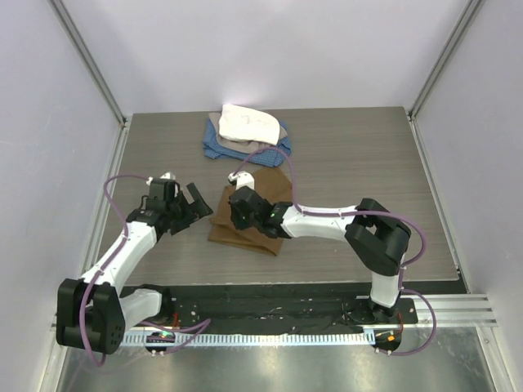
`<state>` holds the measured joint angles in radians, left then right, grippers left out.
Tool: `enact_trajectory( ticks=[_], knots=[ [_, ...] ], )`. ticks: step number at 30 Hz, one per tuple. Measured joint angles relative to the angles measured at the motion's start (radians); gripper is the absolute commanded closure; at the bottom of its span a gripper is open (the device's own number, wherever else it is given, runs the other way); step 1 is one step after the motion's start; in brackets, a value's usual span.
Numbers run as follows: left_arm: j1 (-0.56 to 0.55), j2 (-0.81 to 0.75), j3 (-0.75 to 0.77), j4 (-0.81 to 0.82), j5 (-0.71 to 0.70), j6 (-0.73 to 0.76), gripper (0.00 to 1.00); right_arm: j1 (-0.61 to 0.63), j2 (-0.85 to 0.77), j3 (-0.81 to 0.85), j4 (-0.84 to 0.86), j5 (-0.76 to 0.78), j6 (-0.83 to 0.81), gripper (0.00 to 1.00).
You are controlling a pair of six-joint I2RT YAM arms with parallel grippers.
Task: Fold the napkin, place the utensils inside, and roll it up
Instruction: Roll the napkin with the utensil
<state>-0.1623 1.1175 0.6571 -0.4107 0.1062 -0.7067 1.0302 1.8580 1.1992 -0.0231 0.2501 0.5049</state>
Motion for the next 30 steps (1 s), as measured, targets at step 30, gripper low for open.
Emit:
enact_trajectory(
  ticks=[30],
  knots=[
    [0.000, 0.057, -0.171, 0.187, 0.144, -0.077, 0.29, 0.055, 0.058, -0.009, 0.015, -0.069, 0.043, 0.86]
  ],
)
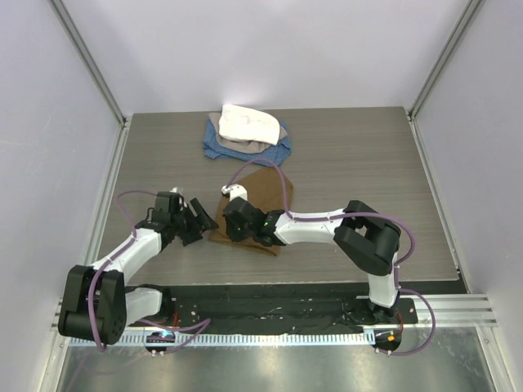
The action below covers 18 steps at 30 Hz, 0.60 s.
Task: Fold the napkin, place the utensils inside, and roll it up
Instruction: Roll the napkin with the utensil
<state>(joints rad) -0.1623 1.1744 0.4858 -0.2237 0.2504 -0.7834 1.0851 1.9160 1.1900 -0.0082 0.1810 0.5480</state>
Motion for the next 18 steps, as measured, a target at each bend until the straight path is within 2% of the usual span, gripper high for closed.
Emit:
enact_trajectory(
  ticks=[6, 12, 13, 15, 16, 18],
  knots=[
    [0.000, 0.019, -0.025, 0.057, 0.023, -0.014, 0.37, 0.001, 0.000, 0.000, 0.000, -0.001, 0.000, 0.85],
    [0.000, 0.062, -0.038, 0.122, 0.057, -0.027, 0.54, 0.003, -0.015, -0.001, 0.000, 0.006, -0.018, 0.80],
    [0.000, 0.071, -0.039, 0.131, 0.063, -0.029, 0.61, 0.004, -0.023, -0.001, -0.001, 0.011, -0.026, 0.77],
    [0.000, 0.098, -0.040, 0.155, 0.083, -0.030, 0.68, 0.005, -0.042, -0.005, 0.001, 0.019, -0.046, 0.73],
    [0.000, 0.103, -0.040, 0.158, 0.087, -0.032, 0.77, 0.005, -0.056, -0.011, 0.001, 0.024, -0.056, 0.66],
    [0.000, 0.127, -0.040, 0.172, 0.108, -0.036, 0.84, 0.006, -0.090, -0.032, 0.005, 0.034, -0.087, 0.60]
  ],
)
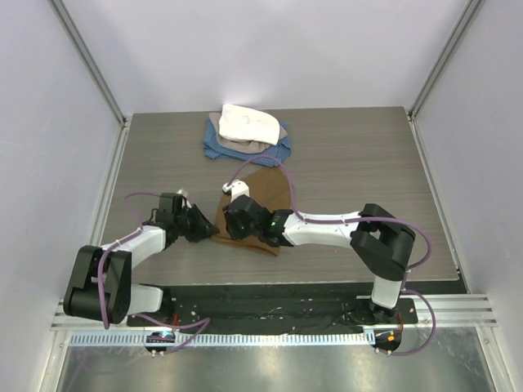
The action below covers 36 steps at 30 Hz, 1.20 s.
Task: Fold the napkin, place the utensils inside, and roll it up
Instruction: Roll the napkin with the utensil
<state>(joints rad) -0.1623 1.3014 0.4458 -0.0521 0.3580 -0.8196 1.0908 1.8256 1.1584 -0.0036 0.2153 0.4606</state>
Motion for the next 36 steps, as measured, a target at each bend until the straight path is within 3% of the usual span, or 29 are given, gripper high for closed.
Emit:
enact_trajectory(
  ticks=[1, 4, 6, 12, 22, 36],
  knots=[
    [0.000, 0.009, 0.000, 0.003, 0.008, -0.006, 0.91, 0.000, -0.018, -0.013, 0.001, 0.007, -0.017, 0.56],
    [0.000, 0.022, 0.003, 0.006, 0.027, -0.016, 1.00, 0.001, -0.055, -0.037, 0.002, 0.026, -0.082, 0.46],
    [0.000, 0.026, 0.015, -0.009, 0.036, -0.015, 1.00, 0.003, -0.067, -0.048, 0.005, 0.037, -0.131, 0.35],
    [0.000, 0.035, 0.110, -0.127, 0.055, 0.014, 1.00, 0.048, -0.087, -0.112, 0.048, 0.068, -0.257, 0.19],
    [0.017, 0.135, 0.204, -0.264, 0.143, 0.088, 1.00, 0.148, -0.072, -0.127, 0.161, 0.137, -0.417, 0.18],
    [0.100, 0.158, 0.242, -0.348, 0.249, 0.143, 1.00, 0.203, 0.111, -0.059, 0.237, 0.323, -0.512, 0.18]
  ],
)
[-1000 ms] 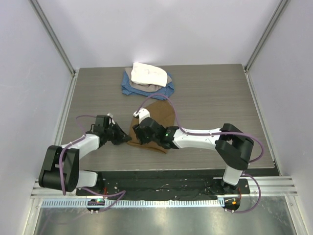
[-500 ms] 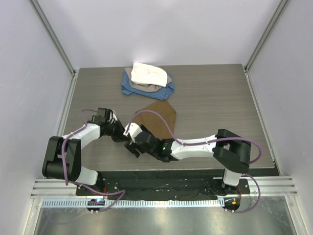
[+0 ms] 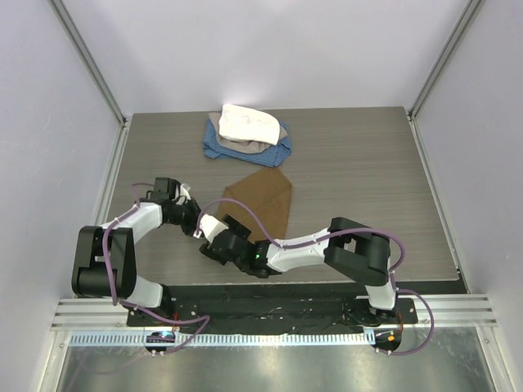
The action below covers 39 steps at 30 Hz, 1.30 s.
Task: Fold the napkin, place the utensils inside, and roll it up
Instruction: Roll the napkin with the utensil
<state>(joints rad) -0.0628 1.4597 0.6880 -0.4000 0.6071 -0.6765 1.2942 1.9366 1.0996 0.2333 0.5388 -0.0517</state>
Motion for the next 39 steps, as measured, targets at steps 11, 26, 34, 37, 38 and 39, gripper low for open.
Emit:
enact_trajectory(
  ticks=[11, 26, 34, 37, 38, 39],
  knots=[
    [0.027, 0.000, 0.000, -0.021, 0.026, 0.008, 1.00, 0.008, 0.127, 0.106, 0.029, 0.118, -0.021, 0.22],
    [0.045, 0.000, 0.018, -0.024, 0.045, 0.008, 1.00, 0.014, 0.080, -0.060, 0.110, 0.354, -0.010, 0.25],
    [0.049, 0.005, 0.018, -0.026, 0.045, 0.011, 1.00, 0.014, 0.005, -0.163, 0.111, 0.357, -0.015, 0.25],
    [0.049, 0.005, 0.019, -0.028, 0.044, 0.019, 1.00, 0.014, 0.003, -0.164, 0.113, 0.348, -0.018, 0.26],
    [0.050, 0.004, 0.019, -0.029, 0.044, 0.023, 1.00, 0.014, 0.003, -0.164, 0.113, 0.345, -0.020, 0.26],
    [0.049, 0.003, 0.019, -0.029, 0.044, 0.027, 0.98, 0.014, 0.003, -0.164, 0.113, 0.343, -0.022, 0.26]
  ],
)
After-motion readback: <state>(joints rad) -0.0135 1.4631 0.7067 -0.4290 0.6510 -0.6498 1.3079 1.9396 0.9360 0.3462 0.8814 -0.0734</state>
